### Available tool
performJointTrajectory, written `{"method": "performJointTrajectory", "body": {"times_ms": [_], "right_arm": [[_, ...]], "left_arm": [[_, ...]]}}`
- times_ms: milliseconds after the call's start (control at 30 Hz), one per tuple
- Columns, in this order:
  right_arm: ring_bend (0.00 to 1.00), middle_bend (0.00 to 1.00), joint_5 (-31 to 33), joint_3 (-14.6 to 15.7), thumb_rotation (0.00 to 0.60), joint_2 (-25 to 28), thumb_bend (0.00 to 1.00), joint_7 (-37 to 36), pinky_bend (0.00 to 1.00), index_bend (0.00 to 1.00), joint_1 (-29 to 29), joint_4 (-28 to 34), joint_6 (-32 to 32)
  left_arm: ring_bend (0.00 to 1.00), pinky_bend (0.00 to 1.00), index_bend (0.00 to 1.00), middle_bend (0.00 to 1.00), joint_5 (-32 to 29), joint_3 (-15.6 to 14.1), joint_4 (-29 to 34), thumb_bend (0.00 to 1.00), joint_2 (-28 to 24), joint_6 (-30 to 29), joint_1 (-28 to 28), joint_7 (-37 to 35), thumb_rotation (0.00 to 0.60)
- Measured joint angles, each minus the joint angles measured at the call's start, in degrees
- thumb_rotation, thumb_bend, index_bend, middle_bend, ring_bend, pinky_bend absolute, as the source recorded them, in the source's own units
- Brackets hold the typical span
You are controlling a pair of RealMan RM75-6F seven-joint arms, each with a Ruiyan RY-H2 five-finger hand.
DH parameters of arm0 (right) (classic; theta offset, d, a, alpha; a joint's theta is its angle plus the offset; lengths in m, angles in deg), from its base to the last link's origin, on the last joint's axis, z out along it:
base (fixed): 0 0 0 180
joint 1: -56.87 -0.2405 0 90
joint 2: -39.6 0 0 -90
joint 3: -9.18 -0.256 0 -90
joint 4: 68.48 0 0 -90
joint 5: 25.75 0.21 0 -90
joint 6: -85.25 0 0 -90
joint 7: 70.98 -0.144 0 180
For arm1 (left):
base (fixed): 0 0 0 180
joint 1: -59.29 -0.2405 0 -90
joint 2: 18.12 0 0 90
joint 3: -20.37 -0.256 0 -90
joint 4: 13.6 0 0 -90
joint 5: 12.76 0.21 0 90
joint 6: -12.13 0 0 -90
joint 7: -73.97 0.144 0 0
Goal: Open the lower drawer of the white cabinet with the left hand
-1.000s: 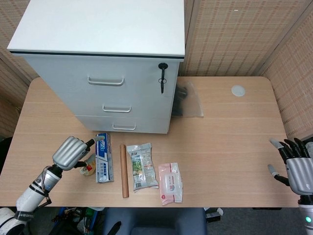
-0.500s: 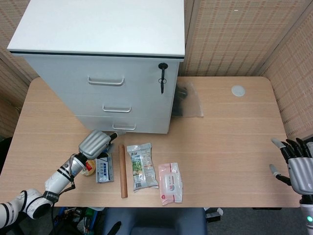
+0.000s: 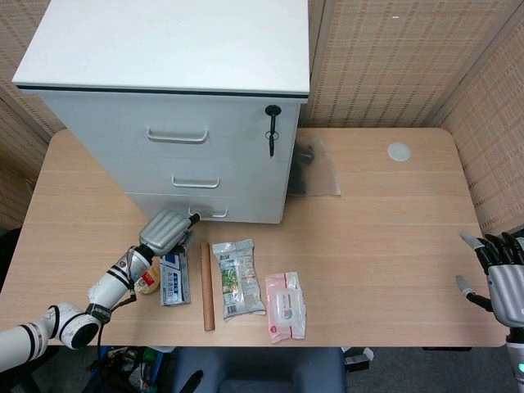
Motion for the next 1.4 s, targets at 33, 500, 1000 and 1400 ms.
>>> {"method": "performJointTrajectory", "body": {"times_ms": [33,500,1000,1400], "right_arm": [[0.15,0.26,0.0,0.0,0.600,0.0,0.26,0.0,0.08,0.17,0.0,0.0,0.0],[0.15,0.26,0.3,-0.1,0.600,-0.1,0.25,0.4,0.08,0.17,-0.3,0.1,-0.5],[0.15,0.26,0.1,-0.1,0.600,-0.1,0.26,0.8,0.08,0.17,-0.3,0.5,-0.4],[0.15,0.26,0.1,-0.2,0.600,0.0,0.26,0.8,0.08,0.17,-0.4,0.6,-0.3]], "left_arm": [[1.00,1.00,0.16,0.96,-0.2,-0.1,-0.2,0.65,0.1,0.0,0.1,0.1,0.600],[1.00,1.00,0.18,0.96,-2.0,-1.5,-1.8,0.65,0.0,0.3,0.7,0.0,0.600],[0.99,1.00,0.19,0.96,-0.2,-3.8,2.1,0.65,-2.7,-2.7,-0.8,-0.2,0.600],[1.00,1.00,0.20,0.96,0.7,-5.7,6.8,0.65,-5.2,-4.0,-2.1,1.8,0.600]]}}
